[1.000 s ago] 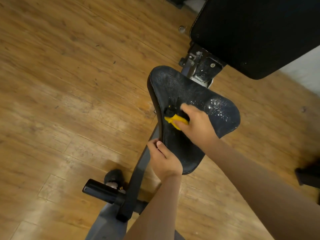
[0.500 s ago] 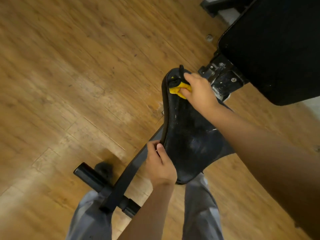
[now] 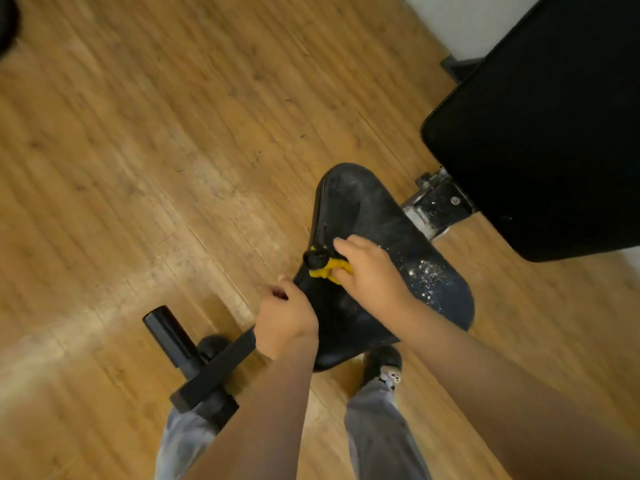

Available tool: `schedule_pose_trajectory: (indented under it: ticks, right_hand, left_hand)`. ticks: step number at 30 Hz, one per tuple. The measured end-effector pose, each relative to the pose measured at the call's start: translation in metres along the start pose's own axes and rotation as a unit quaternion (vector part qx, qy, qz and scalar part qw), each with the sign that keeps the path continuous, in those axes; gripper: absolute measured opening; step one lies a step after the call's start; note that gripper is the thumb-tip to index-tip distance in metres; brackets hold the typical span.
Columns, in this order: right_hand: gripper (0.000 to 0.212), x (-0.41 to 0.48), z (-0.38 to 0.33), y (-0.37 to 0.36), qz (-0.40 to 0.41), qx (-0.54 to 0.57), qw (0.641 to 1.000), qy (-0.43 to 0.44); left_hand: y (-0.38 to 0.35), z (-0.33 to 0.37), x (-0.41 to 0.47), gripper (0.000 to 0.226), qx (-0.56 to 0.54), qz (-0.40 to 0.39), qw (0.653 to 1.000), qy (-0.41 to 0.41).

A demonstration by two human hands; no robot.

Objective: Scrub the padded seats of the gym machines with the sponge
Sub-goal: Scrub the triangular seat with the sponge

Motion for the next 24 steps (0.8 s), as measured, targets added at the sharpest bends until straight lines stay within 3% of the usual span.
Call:
schedule_pose_trajectory:
  ticks: [3, 8, 12, 15, 17, 21, 24]
  right_hand:
    - [0.029, 0.062, 0.024, 0.019, 0.074, -0.024, 0.996, -0.050]
    - [0.035, 0.137, 0.048, 0.035, 0.094, 0.007, 0.990, -0.103]
    - [0.024, 0.096, 0.033, 0.023, 0.054, -0.004, 0.998, -0.023]
    - [0.034, 0.076, 0.037, 0.019, 0.033, -0.007, 0.999, 0.011]
    - [0.035, 0.093, 0.049, 0.024, 0.039, -0.012, 0.999, -0.006]
    - [0.007, 0.147, 0.080, 0.042, 0.066, 0.009, 0.995, -0.070]
    - [0.014, 0.163, 0.105, 0.047, 0.071, 0.028, 0.989, -0.124]
  left_hand:
    - [-0.002, -0.001, 0.002, 0.041, 0.014, 0.013, 1.000, -0.002]
    - [-0.002, -0.004, 0.007, 0.037, 0.040, 0.035, 0.999, 0.014]
    - [-0.003, -0.004, 0.007, 0.039, 0.049, 0.049, 0.997, 0.020]
    - [-0.001, -0.001, 0.006, 0.039, 0.059, 0.054, 0.997, 0.019]
    - [-0.001, -0.001, 0.005, 0.038, 0.060, 0.050, 0.997, 0.027]
    - [-0.002, -0.002, 0.005, 0.039, 0.055, 0.061, 0.996, 0.029]
    - [-0.001, -0.003, 0.005, 0.039, 0.058, 0.064, 0.996, 0.025]
Point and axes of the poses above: each hand's wrist, its own x-axis towards the middle knuckle, its own y-axis out of the back of the hand, z = x × y, the point moved 8 cm from there along x, towards the middle knuckle, and after that the axes turned 2 degrees about -z, right-handed, at the moved point
